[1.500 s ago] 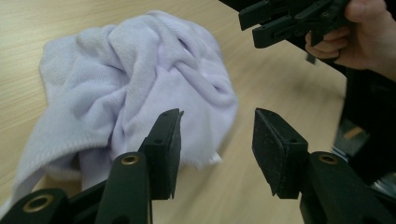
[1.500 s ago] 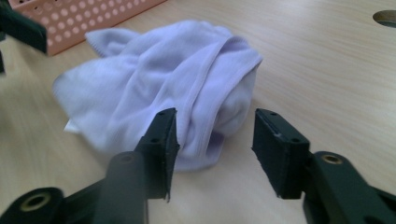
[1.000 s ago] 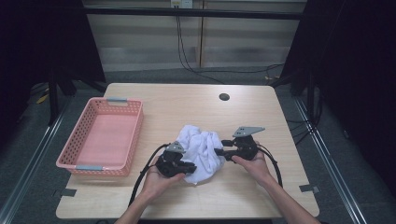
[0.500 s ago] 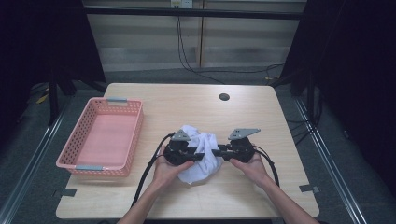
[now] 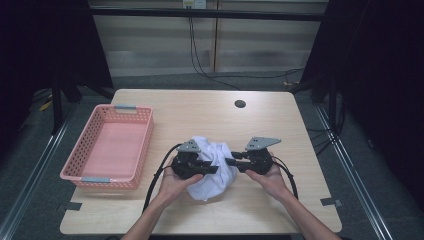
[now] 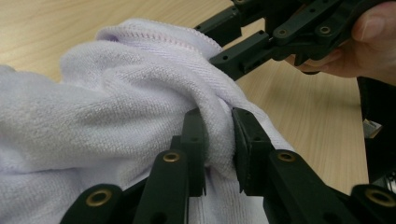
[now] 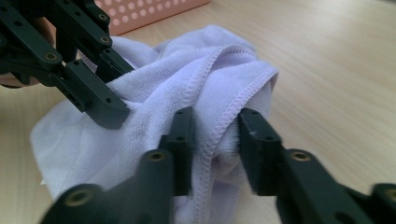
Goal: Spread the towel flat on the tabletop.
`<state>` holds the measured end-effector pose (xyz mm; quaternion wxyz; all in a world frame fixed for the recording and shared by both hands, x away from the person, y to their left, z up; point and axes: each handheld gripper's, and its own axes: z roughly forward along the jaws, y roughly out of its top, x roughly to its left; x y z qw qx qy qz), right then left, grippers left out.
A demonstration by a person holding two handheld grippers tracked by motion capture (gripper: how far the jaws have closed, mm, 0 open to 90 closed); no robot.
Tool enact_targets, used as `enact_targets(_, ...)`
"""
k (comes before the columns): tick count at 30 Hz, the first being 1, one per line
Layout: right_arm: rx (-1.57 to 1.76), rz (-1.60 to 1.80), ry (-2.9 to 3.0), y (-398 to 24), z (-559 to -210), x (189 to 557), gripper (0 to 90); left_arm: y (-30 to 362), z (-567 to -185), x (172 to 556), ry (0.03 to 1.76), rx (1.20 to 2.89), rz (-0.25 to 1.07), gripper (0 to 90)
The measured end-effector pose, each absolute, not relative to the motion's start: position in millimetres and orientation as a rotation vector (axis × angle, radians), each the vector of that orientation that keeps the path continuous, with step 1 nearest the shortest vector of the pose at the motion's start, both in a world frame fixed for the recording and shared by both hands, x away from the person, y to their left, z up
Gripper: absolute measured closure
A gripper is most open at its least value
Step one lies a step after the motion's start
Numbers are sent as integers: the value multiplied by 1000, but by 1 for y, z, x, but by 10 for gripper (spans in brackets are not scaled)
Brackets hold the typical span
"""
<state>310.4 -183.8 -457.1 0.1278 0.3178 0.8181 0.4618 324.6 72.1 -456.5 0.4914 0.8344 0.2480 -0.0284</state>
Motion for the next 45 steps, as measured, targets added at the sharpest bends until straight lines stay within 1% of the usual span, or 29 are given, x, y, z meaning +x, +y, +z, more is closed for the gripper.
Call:
enact_targets(3,948,1365,2370,-186,-452,311,750,77,-450,324,614,1999,-45,764)
enact_targets(6,967,1388,2357,-191,-449,311,755,80,-445,324,617,1982,-34,771)
enact_targets(9,995,1373,2345,-194,-448,311,757,83,-442,325,640,1932,-76,770)
enact_targets(12,1023,1386,2338,-197,-449,313,767,86,-438,324,653,1928,-60,764)
enact_targets(13,1023,1360,2328,-198,-450,313,805,88,-437,323,650,1934,-33,762)
enact_targets(15,1051,1335,2323,-202,-452,316,855,94,-435,324,671,1907,-53,762)
enact_targets(16,1076,1377,2323,-205,-453,316,877,96,-433,323,670,1908,-48,760)
enact_targets(18,1079,1471,2321,-207,-451,318,900,96,-430,319,650,1944,-4,723)
enact_targets(19,1066,1429,2310,-204,-448,316,900,97,-430,318,648,1936,10,731)
enact_targets(22,1061,1414,2299,-203,-445,314,900,102,-427,318,649,1913,-12,722)
enact_targets(24,1074,1414,2285,-208,-441,315,900,106,-424,318,647,1925,31,761)
enact_targets(26,1087,1413,2242,-216,-435,314,900,114,-422,319,672,1872,-12,768)
enact_targets(28,1113,1390,2199,-224,-429,313,900,119,-417,318,675,1874,26,795)
enact_targets(33,1193,1386,2086,-249,-412,319,900,135,-402,320,677,1861,63,798)
enact_targets(34,1199,1408,2071,-255,-409,320,900,137,-402,320,678,1866,70,788)
enact_targets(36,1107,1542,2141,-257,-410,318,900,138,-405,320,701,1881,66,750)
enact_targets(37,1081,1519,2159,-250,-413,314,844,138,-408,322,719,1894,69,708)
enact_targets(38,1048,1493,2196,-241,-416,312,799,137,-411,323,727,1894,87,695)
enact_targets(39,1012,1484,2244,-229,-422,312,720,137,-411,323,728,1887,89,685)
enact_targets(41,1005,1448,2283,-214,-428,313,636,135,-409,325,727,1866,73,646)
enact_targets(42,1011,1444,2291,-208,-432,315,576,131,-407,324,716,1869,77,637)
enact_targets(43,1029,1438,2300,-204,-437,318,542,126,-404,323,697,1881,87,629)
enact_targets(45,1060,1400,2296,-199,-447,324,506,111,-402,321,646,1922,82,630)
